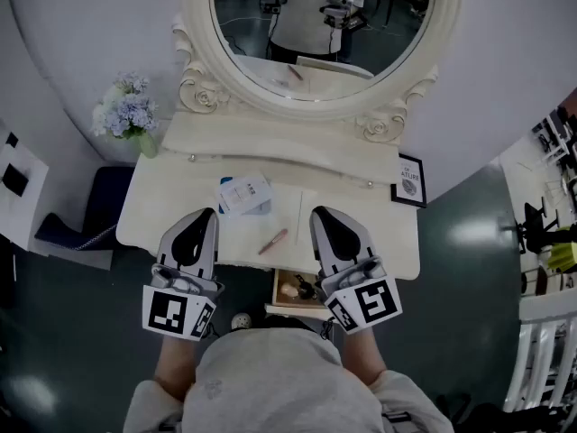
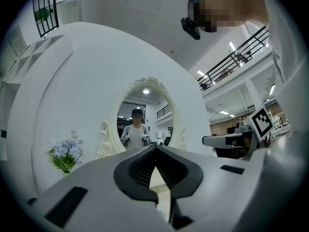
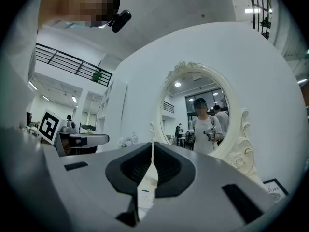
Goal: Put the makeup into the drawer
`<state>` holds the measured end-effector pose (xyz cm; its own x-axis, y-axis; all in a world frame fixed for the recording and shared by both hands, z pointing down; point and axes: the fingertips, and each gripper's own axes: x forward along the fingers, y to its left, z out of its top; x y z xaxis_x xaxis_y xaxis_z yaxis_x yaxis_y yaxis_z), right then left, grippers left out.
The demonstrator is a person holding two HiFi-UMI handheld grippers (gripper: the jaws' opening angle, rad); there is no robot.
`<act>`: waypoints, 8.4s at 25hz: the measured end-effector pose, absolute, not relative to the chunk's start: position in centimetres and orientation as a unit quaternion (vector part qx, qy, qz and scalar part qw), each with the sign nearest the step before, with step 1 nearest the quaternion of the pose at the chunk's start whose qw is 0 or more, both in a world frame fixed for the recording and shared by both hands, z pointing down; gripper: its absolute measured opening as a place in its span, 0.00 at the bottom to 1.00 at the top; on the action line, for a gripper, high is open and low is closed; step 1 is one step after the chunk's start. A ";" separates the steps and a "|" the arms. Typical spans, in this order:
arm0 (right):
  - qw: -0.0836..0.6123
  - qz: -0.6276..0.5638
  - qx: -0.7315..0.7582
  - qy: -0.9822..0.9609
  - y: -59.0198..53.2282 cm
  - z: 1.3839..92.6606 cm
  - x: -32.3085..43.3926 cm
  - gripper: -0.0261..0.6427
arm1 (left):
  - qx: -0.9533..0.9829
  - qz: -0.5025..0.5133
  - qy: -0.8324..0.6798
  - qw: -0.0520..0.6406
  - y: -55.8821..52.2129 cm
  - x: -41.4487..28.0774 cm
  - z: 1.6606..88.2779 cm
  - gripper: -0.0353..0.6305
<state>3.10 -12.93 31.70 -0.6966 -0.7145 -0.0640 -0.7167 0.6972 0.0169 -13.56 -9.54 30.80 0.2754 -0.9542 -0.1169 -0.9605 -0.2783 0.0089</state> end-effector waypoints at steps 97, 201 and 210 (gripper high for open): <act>-0.505 0.020 -0.033 0.862 -13.3 64.1 -2.1 0.28 | -0.784 0.037 0.619 -0.008 -8.6 -14.3 33.3 0.07; -0.310 -0.159 -0.324 0.880 -3.9 60.0 10.6 0.13 | -0.849 0.049 0.525 -0.017 -8.5 -9.4 33.6 0.07; -0.376 -0.156 -0.291 0.866 -2.9 63.5 10.8 0.13 | -0.848 0.049 0.528 -0.019 -8.6 -9.5 33.7 0.07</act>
<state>10.80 -2.87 63.51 -0.5478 -0.3859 0.7423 -0.6205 0.7825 -0.0511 -9.53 -8.59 33.73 0.4376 -0.8970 -0.0629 -0.8933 -0.4417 0.0829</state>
